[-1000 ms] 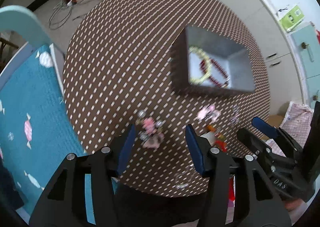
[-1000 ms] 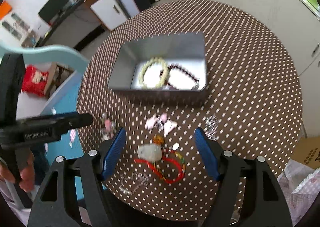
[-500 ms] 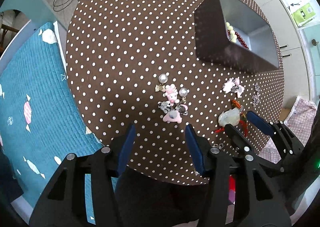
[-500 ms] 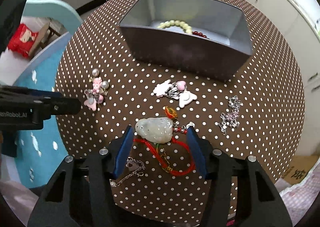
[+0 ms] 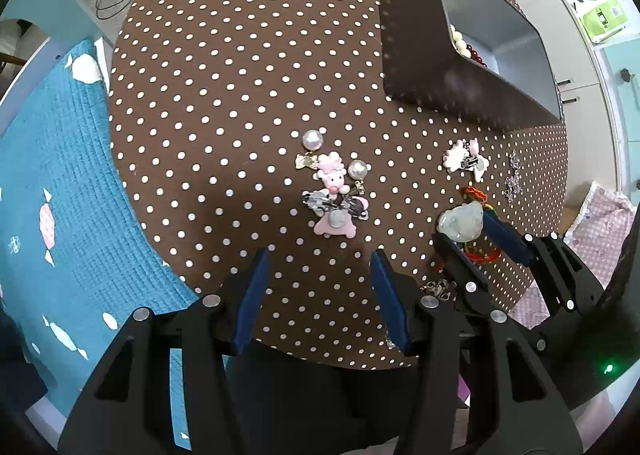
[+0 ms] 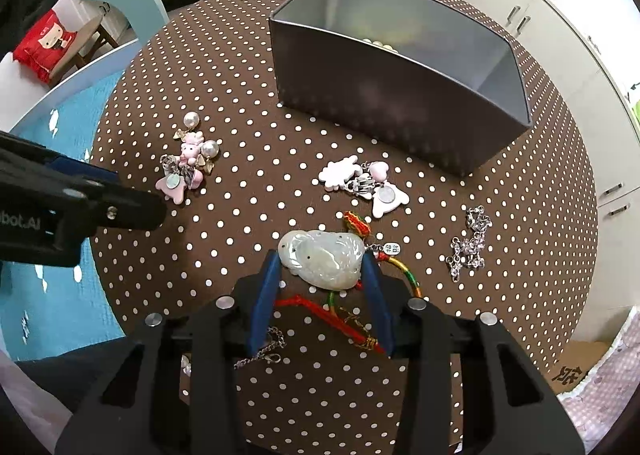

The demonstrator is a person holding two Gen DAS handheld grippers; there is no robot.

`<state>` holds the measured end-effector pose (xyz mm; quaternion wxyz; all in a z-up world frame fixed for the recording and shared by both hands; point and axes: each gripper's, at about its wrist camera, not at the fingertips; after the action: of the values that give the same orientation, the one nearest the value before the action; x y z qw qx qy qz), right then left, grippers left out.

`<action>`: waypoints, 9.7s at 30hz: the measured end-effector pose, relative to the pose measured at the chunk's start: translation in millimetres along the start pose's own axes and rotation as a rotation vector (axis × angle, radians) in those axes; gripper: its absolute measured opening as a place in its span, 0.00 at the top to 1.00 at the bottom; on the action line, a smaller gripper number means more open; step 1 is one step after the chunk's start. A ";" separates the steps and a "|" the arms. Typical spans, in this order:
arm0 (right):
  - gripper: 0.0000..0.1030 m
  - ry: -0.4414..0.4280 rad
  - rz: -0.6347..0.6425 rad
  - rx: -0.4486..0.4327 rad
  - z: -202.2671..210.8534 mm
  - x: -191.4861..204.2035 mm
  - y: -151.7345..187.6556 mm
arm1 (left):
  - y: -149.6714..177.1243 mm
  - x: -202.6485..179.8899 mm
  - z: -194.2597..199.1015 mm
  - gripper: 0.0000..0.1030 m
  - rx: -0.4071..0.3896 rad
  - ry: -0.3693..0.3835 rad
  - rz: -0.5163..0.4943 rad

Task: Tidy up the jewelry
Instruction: 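Grasp the white jade pendant on red cord with the right gripper, then grasp the pink bunny earrings with the left gripper while the right lifts the pendant, then lower the pendant into the box with the right gripper while the left drops the earrings in, then withdraw both grippers from the box back over the table, then grasp the silver chain with pearls with the left gripper, then grasp the orange charm on red cord with the right gripper while the left holds the pearl chain, then carry the orange charm into the grey box with the right gripper while the left drops the pearl chain in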

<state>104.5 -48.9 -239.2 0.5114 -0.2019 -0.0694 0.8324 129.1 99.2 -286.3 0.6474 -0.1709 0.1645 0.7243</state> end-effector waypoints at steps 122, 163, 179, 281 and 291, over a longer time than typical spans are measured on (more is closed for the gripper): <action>0.61 -0.001 -0.240 -0.009 1.7 -94.3 -82.4 | -134.0 -110.4 7.8 0.58 -0.146 -0.044 -0.288; 0.46 -0.063 -0.230 0.039 29.8 -76.9 47.9 | 26.3 -80.9 -41.0 0.53 0.034 -0.084 -0.177; 0.46 -0.068 -0.260 0.068 37.4 -81.3 85.5 | 89.8 -98.8 -70.1 0.52 0.107 -0.082 -0.189; 0.86 -0.052 -0.297 -0.076 27.7 -81.8 4.9 | -26.9 -53.5 -34.9 0.94 0.006 -0.084 -0.161; 0.86 -0.043 -0.301 -0.140 44.4 -93.6 -10.0 | -34.8 -79.8 2.5 0.94 -0.085 -0.055 -0.223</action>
<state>131.8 -122.5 -170.8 0.6133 -0.2064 -0.1678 0.7437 171.9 33.7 -247.9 0.7205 -0.1955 0.0956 0.6584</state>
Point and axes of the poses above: each gripper's, at about its wrist camera, not at the fingertips, and z roughly against the way its jaws point, x to its left, y to its underside, and after that the axes turned 13 degrees about y, right-handed
